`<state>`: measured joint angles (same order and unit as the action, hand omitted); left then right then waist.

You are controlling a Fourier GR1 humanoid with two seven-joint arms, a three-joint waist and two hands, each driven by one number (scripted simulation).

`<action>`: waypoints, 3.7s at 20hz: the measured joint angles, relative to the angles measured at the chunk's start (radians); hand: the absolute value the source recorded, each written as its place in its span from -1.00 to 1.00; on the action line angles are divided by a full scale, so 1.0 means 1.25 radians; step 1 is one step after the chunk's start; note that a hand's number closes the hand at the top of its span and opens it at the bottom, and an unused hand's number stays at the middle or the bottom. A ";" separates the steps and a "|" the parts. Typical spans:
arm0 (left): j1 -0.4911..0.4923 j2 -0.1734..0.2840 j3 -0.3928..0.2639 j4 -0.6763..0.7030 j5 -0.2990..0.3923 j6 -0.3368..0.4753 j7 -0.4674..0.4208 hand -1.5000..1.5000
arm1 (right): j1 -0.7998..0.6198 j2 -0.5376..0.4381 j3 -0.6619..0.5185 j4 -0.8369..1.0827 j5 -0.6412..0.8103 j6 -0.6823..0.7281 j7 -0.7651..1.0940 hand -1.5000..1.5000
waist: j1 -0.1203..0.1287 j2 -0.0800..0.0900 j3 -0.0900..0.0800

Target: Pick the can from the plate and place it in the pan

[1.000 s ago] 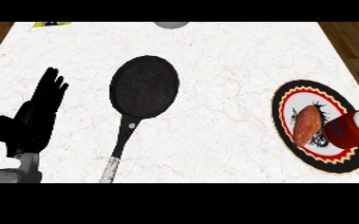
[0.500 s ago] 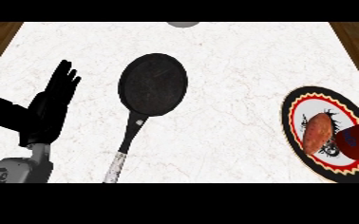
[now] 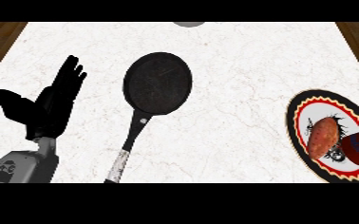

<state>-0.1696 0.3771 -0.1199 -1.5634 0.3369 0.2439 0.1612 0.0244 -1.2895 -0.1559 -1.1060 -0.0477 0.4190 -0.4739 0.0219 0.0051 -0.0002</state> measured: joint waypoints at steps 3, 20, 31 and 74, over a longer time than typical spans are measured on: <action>-0.002 -0.009 -0.004 0.008 -0.010 0.003 -0.006 0.00 | -0.005 -0.017 0.058 -0.030 0.046 0.046 0.034 -1.00 | 0.001 0.000 0.000; 0.001 -0.024 0.043 -0.008 -0.035 -0.016 0.028 0.00 | 0.001 -0.008 0.105 -0.237 0.270 0.104 0.187 -1.00 | -0.023 -0.006 -0.001; 0.004 -0.050 0.067 -0.012 -0.066 -0.042 0.032 0.00 | -0.024 0.132 0.088 -0.366 0.337 0.168 0.356 -1.00 | -0.019 -0.005 0.000; 0.015 -0.131 0.141 -0.020 -0.143 -0.122 0.047 0.00 | -0.164 0.421 0.092 -0.042 0.731 0.074 0.098 1.00 | -0.017 -0.012 -0.018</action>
<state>-0.1510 0.2140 0.0561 -1.5886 0.1580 0.0919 0.2194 -0.1809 -0.7635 -0.0408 -1.1590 0.8657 0.5112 -0.3519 0.0002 -0.0101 -0.0224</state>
